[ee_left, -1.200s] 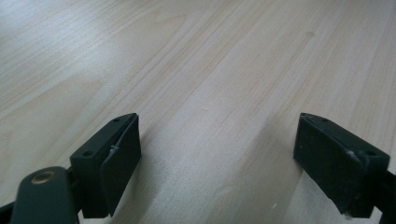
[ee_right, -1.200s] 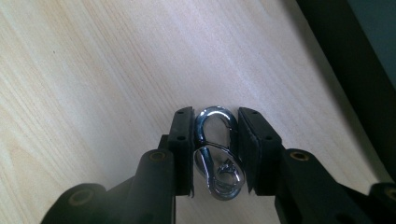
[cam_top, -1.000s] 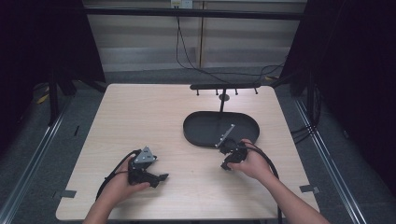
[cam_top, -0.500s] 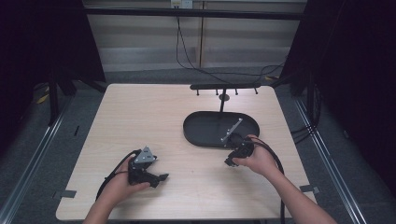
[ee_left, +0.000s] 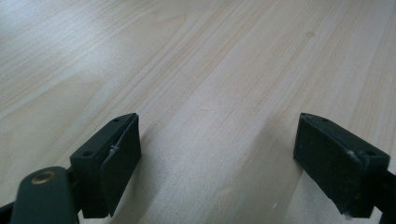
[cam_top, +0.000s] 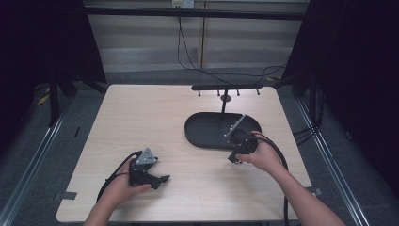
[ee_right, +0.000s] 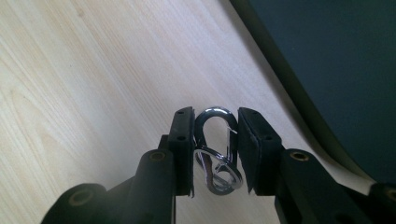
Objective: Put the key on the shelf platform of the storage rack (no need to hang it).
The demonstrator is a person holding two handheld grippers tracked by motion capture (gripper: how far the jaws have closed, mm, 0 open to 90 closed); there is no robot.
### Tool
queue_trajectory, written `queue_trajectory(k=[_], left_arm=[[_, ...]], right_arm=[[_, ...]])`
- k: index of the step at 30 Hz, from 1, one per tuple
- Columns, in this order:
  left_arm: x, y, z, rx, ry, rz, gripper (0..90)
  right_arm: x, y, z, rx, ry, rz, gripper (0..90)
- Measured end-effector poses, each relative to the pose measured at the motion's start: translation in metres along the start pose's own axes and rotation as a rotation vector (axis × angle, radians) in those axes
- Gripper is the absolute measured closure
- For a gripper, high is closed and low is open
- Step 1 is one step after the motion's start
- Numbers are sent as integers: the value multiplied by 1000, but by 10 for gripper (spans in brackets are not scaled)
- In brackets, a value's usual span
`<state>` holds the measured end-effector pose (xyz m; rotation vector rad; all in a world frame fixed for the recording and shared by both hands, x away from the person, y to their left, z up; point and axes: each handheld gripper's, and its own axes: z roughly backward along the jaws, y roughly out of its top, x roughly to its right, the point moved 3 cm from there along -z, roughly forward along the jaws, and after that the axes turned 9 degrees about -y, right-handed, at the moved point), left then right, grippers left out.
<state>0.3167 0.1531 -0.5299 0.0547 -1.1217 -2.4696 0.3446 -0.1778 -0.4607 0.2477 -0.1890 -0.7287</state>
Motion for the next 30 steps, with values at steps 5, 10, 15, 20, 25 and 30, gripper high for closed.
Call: queue_trajectory(k=[5,10,15,20,25,30], left_arm=[[0,0,0,3,0,2,147],[0,0,0,0,0,0,147],[0,0,0,2,0,2,147],[0,0,0,0,0,0,147],[0,0,0,0,0,-1,147],[0,0,0,0,0,0,147]], right_arm=[[2,3,6,1,-4,1,683],[6,6,11,9,-11,-5,685],[8,9,15,14,-10,-8,686],[10,10,19,23,-19,1,686],[13,14,24,30,-25,-3,687],[19,18,29,37,-37,-5,687]])
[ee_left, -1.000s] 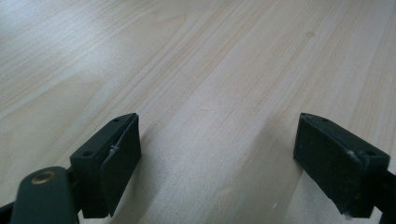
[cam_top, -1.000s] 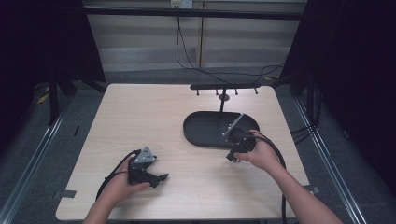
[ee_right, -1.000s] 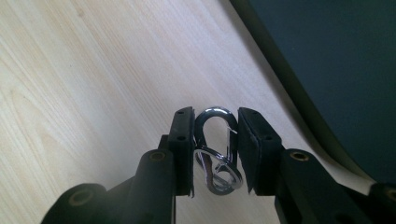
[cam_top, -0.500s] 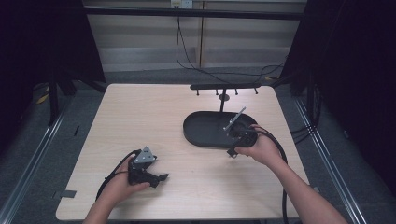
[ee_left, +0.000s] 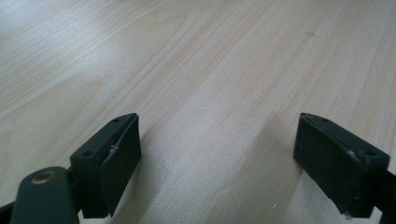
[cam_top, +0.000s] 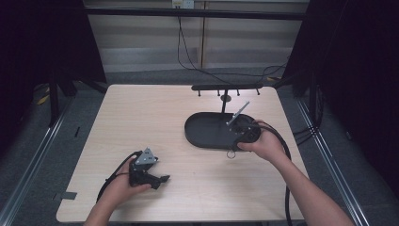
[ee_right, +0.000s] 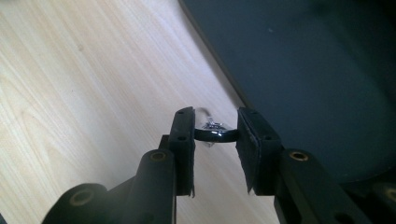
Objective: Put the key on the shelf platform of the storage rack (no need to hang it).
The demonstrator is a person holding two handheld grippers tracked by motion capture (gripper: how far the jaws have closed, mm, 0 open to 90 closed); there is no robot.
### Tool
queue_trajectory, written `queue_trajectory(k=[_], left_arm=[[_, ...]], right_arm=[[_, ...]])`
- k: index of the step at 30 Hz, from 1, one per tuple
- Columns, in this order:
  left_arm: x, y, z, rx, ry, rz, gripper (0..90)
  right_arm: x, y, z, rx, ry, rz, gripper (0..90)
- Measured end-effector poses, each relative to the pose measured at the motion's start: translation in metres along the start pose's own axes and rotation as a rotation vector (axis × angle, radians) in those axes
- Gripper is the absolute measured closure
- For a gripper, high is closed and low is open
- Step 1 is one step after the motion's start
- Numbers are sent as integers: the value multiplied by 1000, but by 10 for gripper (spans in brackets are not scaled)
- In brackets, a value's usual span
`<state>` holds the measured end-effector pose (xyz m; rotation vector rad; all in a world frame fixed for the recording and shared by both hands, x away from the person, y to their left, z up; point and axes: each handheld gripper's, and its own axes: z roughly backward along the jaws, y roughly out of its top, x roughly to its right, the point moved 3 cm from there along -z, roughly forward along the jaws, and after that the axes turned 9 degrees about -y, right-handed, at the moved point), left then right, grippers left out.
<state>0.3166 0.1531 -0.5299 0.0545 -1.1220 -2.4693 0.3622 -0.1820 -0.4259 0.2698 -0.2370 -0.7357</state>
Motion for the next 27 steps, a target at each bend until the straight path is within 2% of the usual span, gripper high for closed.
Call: queue_trajectory(k=[16,27], left_arm=[[0,0,0,-1,0,-1,147],[0,0,0,-1,0,-1,147]], right_arm=[[13,18,10,5,-43,-18,687],[22,25,6,1,-60,-41,687]])
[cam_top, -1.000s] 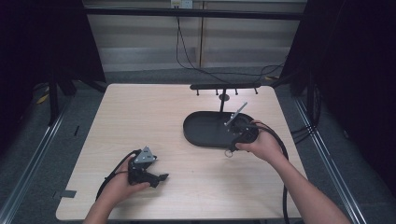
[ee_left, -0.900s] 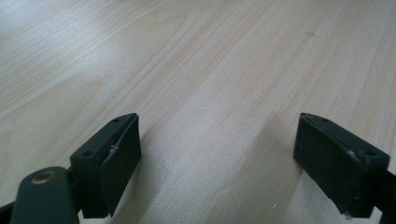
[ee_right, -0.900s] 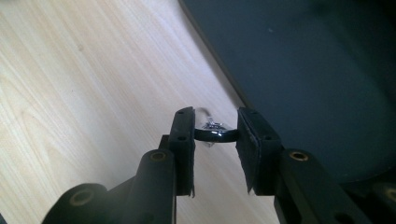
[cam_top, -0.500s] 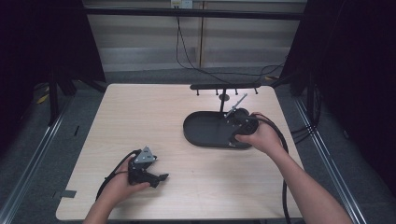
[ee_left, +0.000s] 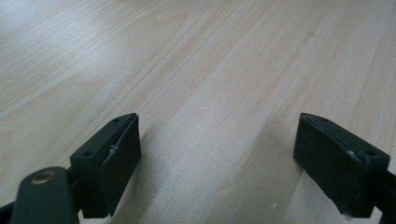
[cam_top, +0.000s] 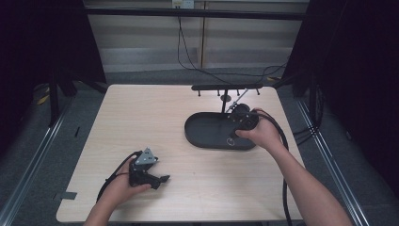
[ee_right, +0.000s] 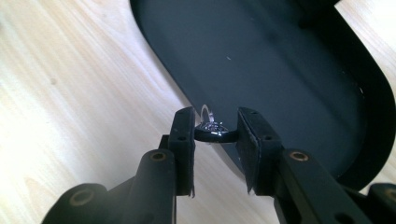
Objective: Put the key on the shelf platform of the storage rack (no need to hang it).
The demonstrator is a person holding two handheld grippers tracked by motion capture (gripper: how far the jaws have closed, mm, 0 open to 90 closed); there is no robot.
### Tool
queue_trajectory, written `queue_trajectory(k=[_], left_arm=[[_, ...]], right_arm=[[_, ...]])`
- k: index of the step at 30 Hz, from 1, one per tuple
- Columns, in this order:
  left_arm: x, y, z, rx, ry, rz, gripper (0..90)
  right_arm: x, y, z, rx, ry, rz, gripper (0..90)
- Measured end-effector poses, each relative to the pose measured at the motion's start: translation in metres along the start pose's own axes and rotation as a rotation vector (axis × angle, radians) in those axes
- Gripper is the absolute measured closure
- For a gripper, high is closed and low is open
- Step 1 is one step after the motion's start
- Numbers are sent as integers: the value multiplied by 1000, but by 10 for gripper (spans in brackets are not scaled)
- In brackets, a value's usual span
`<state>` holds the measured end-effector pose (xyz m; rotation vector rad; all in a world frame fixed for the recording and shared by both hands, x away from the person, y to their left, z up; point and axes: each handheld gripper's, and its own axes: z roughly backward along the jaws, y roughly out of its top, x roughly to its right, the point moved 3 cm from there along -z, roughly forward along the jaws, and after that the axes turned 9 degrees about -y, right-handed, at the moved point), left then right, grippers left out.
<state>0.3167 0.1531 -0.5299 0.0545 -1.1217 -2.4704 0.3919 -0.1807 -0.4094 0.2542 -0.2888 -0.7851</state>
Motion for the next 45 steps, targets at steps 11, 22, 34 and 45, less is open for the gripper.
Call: queue_trajectory(k=[11,22,34,45], left_arm=[[0,0,0,0,0,0,147],[0,0,0,0,0,0,147],[0,0,0,0,0,0,147],[0,0,0,0,0,0,147]], right_arm=[[11,5,-10,-2,-27,-53,686],[19,11,-21,0,-42,-92,686],[28,12,-34,1,-52,-136,686],[26,15,-48,-32,-60,-118,686]])
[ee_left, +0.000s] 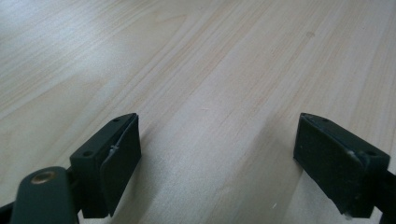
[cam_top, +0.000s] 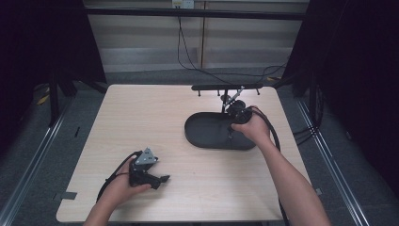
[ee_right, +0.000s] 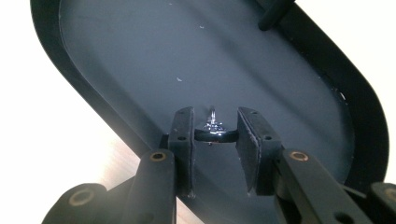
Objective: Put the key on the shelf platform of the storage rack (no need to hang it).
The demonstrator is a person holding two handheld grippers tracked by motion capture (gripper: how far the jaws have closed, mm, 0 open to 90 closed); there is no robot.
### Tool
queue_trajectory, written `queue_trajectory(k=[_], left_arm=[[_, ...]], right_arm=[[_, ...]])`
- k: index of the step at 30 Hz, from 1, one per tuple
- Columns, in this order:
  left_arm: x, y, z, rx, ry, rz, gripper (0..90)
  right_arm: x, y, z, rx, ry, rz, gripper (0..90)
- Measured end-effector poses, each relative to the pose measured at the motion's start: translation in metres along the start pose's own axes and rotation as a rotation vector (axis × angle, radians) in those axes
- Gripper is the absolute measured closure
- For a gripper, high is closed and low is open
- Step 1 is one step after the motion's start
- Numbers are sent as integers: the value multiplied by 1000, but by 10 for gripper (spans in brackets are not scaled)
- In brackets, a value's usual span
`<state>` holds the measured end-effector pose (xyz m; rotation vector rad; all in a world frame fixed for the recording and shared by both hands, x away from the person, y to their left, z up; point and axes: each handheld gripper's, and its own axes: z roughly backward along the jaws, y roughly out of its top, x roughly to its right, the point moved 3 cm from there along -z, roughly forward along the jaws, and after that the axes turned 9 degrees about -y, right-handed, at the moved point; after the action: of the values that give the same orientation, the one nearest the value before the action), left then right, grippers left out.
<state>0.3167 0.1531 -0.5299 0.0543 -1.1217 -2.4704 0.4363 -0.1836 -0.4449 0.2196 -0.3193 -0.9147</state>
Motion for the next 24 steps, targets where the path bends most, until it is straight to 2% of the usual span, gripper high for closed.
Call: queue_trajectory(k=[11,17,24], left_arm=[[0,0,0,0,0,1,146],[0,0,0,0,-1,0,146],[0,0,0,0,-1,0,146]], right_arm=[[1,2,-8,-10,-26,1,686],[0,-1,-15,-8,-47,28,686],[-1,-2,-22,-12,-47,31,686]])
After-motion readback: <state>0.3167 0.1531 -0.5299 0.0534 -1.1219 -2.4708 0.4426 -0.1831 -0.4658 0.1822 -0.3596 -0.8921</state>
